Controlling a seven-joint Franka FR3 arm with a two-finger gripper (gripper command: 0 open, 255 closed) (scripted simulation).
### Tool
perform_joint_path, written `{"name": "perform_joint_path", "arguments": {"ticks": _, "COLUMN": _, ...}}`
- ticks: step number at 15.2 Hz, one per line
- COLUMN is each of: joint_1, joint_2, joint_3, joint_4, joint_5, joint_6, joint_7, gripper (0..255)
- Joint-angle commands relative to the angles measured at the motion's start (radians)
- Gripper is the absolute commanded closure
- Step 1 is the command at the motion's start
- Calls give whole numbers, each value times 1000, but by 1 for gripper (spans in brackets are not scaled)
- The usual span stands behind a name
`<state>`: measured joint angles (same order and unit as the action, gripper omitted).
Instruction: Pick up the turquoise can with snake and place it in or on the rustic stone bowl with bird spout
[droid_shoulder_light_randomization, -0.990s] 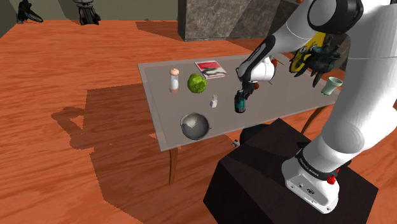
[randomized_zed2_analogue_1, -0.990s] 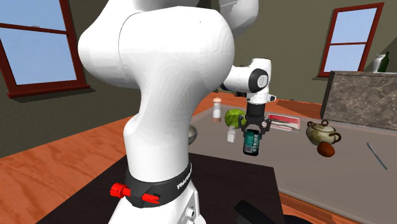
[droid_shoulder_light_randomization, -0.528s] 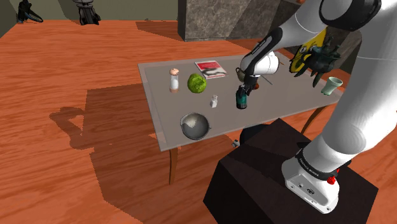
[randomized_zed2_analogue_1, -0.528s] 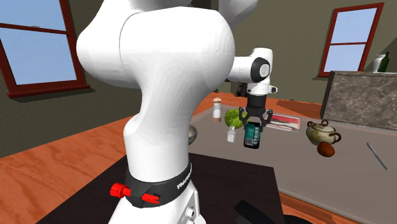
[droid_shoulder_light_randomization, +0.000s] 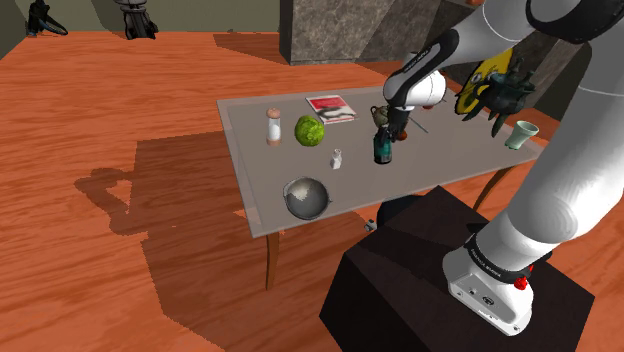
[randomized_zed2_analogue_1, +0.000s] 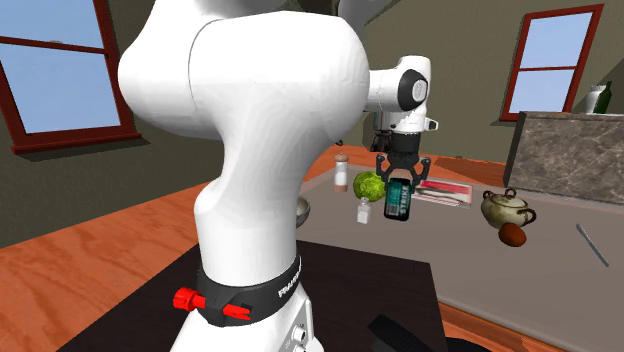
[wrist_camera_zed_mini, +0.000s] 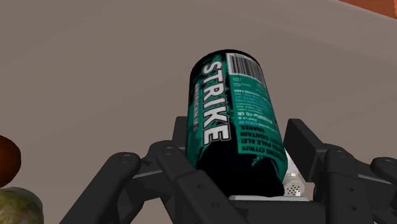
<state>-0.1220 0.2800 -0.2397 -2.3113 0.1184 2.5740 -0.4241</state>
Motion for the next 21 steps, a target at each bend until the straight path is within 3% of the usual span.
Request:
{"name": "perform_joint_path", "arguments": {"ticks": 1, "joint_1": 4, "joint_2": -22, "joint_3": -6, "joint_4": 3, "joint_5": -11, "joint_6": -24, "joint_7": 7, "gripper": 255}}
{"name": "perform_joint_path", "arguments": {"ticks": 11, "joint_1": 16, "joint_2": -126, "joint_3": -24, "joint_4": 15, "joint_5": -60, "joint_6": -136, "joint_7": 42, "gripper": 255}}
{"name": "perform_joint_path", "arguments": {"ticks": 21, "joint_1": 163, "joint_2": -232, "joint_3": 80, "joint_4": -86, "joint_5": -108, "joint_6": -136, "joint_7": 326, "gripper": 255}}
